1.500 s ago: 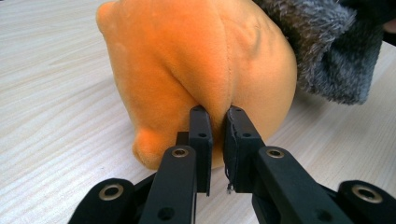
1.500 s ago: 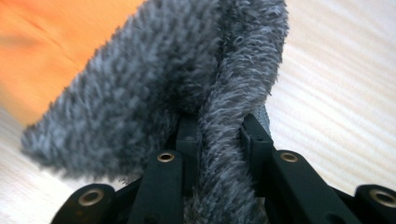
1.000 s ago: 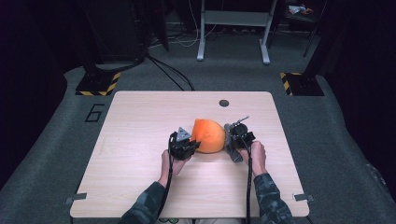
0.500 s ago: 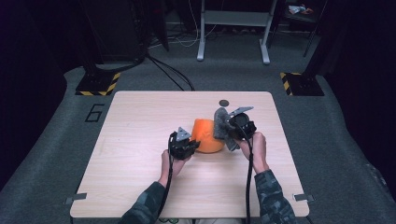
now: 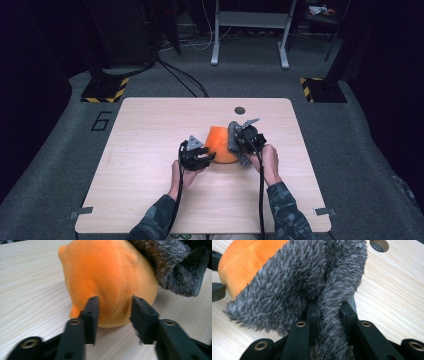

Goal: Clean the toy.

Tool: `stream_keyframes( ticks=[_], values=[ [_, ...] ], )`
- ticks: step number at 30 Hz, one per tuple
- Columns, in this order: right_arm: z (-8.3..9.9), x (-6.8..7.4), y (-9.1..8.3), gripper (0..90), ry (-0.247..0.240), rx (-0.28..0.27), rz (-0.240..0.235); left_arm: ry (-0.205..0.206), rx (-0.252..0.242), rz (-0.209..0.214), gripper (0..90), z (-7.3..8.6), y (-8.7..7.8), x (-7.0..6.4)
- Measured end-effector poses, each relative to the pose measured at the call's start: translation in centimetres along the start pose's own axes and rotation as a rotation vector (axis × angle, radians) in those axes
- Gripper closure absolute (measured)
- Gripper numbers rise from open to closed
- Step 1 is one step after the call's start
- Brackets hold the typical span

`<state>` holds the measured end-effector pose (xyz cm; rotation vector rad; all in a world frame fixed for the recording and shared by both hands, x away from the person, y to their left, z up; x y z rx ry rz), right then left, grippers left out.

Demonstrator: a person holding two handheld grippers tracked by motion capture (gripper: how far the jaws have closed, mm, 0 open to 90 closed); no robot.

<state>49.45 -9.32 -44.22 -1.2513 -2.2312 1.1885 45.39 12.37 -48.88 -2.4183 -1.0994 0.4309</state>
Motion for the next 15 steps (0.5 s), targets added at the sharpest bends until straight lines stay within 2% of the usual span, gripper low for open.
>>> stream_keyframes(
  ticks=[1,3,10,12,15],
  values=[
    [0.0,-0.2,0.1,73.7,-0.002,0.003,0.003,0.003,0.010,-0.021,48.3,0.0,0.0,0.2],
    [0.0,-0.3,0.2,73.7,0.007,0.003,0.005,0.008,0.019,-0.026,43.7,0.0,0.0,0.2],
    [-0.1,-1.0,0.6,73.7,0.023,0.007,0.000,0.051,0.044,-0.053,38.5,-0.1,1.0,0.4],
    [-0.1,-1.0,0.7,73.7,0.023,0.013,-0.002,0.065,0.053,-0.052,43.3,0.0,1.5,0.2],
    [-0.1,-1.1,0.9,73.7,0.041,0.006,0.002,0.069,0.041,-0.053,58.0,0.1,1.8,0.1]
  ],
)
Point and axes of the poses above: each handheld gripper's, and its own axes: y roughly forward along the jaws, z roughly out of its underside, x roughly to its left, the point moved 1 cm from there along y, roughly forward along the jaws, and after that the axes turned 2 degrees about -z, right-handed, at the moved point
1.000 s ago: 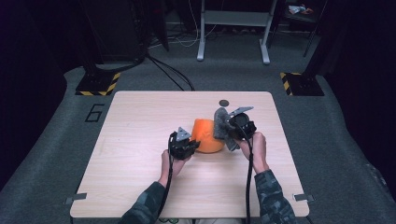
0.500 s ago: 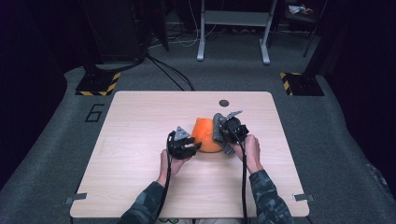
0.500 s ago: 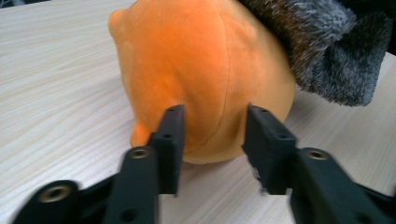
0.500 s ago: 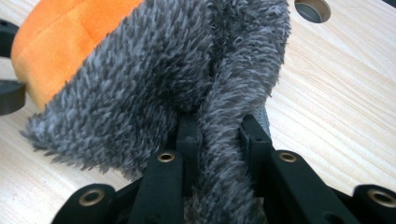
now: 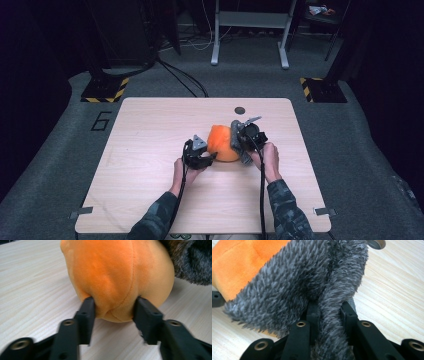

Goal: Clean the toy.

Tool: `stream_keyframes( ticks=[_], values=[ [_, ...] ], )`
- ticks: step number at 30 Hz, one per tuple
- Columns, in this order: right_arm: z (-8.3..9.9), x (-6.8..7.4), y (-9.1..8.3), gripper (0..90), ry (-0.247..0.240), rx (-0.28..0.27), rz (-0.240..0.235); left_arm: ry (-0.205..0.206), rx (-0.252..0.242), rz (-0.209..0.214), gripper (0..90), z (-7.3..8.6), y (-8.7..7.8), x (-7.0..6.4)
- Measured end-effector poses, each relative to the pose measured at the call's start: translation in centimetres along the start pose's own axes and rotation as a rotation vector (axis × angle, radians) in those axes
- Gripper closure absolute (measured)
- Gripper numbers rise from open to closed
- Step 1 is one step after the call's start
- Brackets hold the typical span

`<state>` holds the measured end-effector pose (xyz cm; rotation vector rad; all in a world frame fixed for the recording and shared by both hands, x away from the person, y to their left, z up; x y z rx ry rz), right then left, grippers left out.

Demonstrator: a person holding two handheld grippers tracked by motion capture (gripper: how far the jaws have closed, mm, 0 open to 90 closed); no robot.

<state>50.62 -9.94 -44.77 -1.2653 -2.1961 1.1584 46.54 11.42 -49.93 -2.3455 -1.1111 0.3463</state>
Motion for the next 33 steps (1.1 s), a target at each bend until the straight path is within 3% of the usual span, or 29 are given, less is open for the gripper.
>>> stream_keyframes(
  ticks=[1,3,6,11,17,18,23,24,28,33],
  values=[
    [0.0,0.0,0.0,73.7,0.000,0.000,0.000,0.006,-0.003,-0.002,58.0,0.0,0.0,-0.1],
    [0.0,0.0,-0.1,73.7,0.003,-0.003,0.007,0.011,-0.003,-0.004,69.5,-0.1,0.1,-0.3],
    [0.0,-0.1,-0.8,73.7,0.017,-0.031,0.017,0.011,-0.012,-0.004,74.1,-0.3,-0.2,-0.4],
    [-0.5,0.1,-2.2,73.6,0.016,-0.064,0.024,0.018,-0.020,0.003,76.5,-0.4,-0.6,-0.4],
    [-1.9,1.7,-4.1,73.5,-0.038,-0.123,0.007,0.036,-0.028,0.020,77.2,-0.7,-1.2,-1.1],
    [-2.3,2.3,-4.3,73.5,-0.058,-0.133,-0.015,0.044,-0.030,0.021,77.3,-0.8,-1.4,-1.2],
    [-2.5,3.5,-3.4,73.5,-0.094,-0.098,-0.015,0.039,-0.021,0.018,77.3,-0.8,-1.8,-1.6],
    [-2.4,3.6,-2.8,73.5,-0.098,-0.089,-0.012,0.020,-0.018,0.017,77.1,-0.5,-1.7,-1.5],
    [-2.1,3.2,-2.4,73.5,-0.104,-0.092,-0.025,0.010,-0.011,0.020,76.8,-0.3,-1.6,-1.2],
    [-1.6,2.4,-2.2,73.4,-0.066,-0.073,-0.021,0.010,-0.013,0.021,76.6,-0.3,-1.5,-1.2]
  ],
)
Point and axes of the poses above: each handheld gripper's, and its own axes: y roughly forward along the jaws, z roughly out of its underside, x roughly to its left, the point moved 1 cm from there along y, roughly forward along the jaws, and after that the axes turned 2 degrees about -z, right-handed, at the moved point
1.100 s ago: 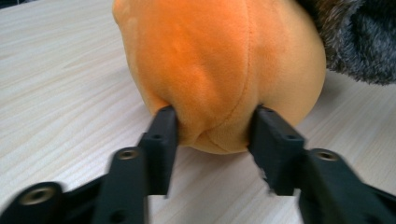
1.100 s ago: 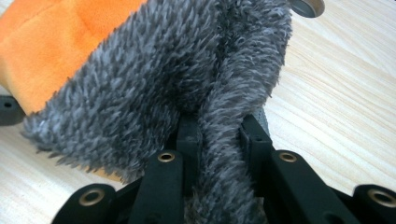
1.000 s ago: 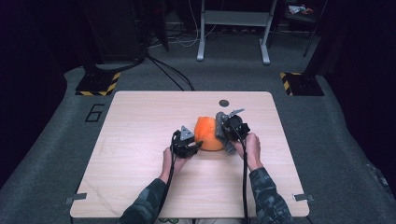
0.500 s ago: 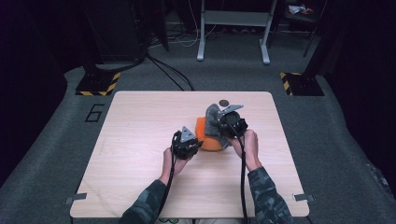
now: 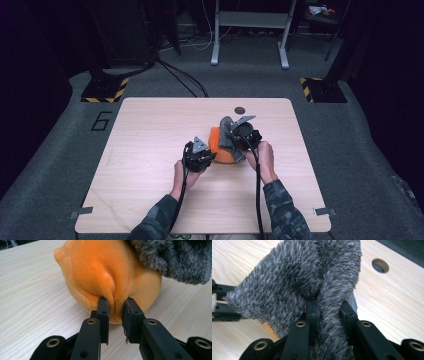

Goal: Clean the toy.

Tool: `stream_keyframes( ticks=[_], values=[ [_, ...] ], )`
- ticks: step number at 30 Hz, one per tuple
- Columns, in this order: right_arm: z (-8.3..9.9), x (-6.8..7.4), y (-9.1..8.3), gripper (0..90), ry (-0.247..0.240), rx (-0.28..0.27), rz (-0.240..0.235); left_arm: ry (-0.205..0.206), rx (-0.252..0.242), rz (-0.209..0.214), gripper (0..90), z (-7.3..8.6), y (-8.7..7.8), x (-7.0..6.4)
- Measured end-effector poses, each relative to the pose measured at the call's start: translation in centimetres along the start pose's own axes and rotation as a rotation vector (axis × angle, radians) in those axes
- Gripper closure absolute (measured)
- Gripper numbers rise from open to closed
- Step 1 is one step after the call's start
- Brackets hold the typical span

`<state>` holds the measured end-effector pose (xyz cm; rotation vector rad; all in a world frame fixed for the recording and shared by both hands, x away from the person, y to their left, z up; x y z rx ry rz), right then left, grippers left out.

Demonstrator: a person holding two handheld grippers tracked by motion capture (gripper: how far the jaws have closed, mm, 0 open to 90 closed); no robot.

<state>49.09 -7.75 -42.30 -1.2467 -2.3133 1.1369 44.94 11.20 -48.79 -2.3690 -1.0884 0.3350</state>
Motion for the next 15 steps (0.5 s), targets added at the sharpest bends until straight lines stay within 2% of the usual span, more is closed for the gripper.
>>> stream_keyframes(
  ticks=[6,14,15],
  values=[
    [1.1,-1.1,0.3,73.5,0.038,0.025,0.009,-0.021,-0.007,0.000,76.4,0.2,0.1,0.1],
    [2.1,-2.0,0.9,73.5,0.066,0.058,0.010,-0.019,-0.004,-0.001,76.1,0.2,0.2,0.2],
    [2.4,-2.2,1.1,73.5,0.081,0.069,0.011,-0.021,-0.004,0.000,76.0,0.3,0.2,0.2]
  ],
)
Point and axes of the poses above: each handheld gripper's, and its own axes: y roughly forward along the jaws, z roughly out of its underside, x roughly to its left, the point moved 1 cm from there along y, roughly forward along the jaws, and after that the axes turned 2 degrees about -z, right-handed, at the moved point
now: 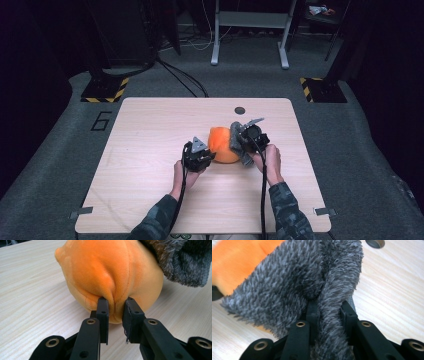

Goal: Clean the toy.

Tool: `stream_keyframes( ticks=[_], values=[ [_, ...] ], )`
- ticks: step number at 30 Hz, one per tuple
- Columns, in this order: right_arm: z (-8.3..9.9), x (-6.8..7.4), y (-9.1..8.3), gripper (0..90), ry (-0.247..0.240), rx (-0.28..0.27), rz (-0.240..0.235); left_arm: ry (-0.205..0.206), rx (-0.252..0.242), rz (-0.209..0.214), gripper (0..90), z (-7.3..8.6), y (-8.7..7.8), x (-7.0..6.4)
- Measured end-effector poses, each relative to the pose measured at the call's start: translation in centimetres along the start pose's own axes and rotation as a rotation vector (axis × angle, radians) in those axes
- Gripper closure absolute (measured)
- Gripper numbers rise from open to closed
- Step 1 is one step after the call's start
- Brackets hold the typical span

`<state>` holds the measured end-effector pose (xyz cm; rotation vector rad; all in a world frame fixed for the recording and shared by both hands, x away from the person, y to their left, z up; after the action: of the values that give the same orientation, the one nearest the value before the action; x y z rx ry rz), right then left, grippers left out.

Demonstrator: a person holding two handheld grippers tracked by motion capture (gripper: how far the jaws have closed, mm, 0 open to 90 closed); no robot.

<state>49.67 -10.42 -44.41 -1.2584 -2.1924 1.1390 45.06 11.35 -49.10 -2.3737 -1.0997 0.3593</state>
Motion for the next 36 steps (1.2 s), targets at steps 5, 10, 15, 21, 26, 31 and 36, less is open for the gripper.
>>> stream_keyframes(
  ticks=[5,10,15,21,26,31,36],
  values=[
    [0.5,-0.6,0.5,73.4,0.015,0.024,-0.001,0.003,-0.002,0.001,75.9,0.0,0.0,0.0],
    [1.4,-1.3,1.8,73.5,0.043,0.076,0.017,0.007,0.003,0.005,75.8,0.0,0.0,0.1],
    [2.2,-1.6,2.9,73.5,0.063,0.115,0.027,0.003,-0.002,0.003,75.8,0.1,0.0,0.1],
    [3.2,-2.4,3.7,73.7,0.072,0.133,0.031,0.000,0.003,0.005,75.7,0.1,-0.1,0.3],
    [2.1,-2.6,0.6,73.8,0.053,0.054,0.065,-0.006,-0.001,0.002,75.7,0.1,0.0,0.4],
    [0.5,-1.8,-1.7,73.7,0.025,-0.027,0.066,0.003,0.003,0.004,75.7,0.0,-0.1,0.3],
    [-1.7,0.4,-3.6,73.6,-0.015,-0.108,0.003,0.003,0.003,0.002,75.6,0.0,-0.1,0.2]
  ],
)
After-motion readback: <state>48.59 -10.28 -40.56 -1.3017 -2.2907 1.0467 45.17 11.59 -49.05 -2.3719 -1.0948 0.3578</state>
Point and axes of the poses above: each handheld gripper's, and its own axes: y roughly forward along the jaws, z roughly out of its underside, x roughly to its left, the point moved 1 cm from there along y, roughly forward along the jaws, and after that the axes turned 2 degrees about -z, right-handed, at the moved point
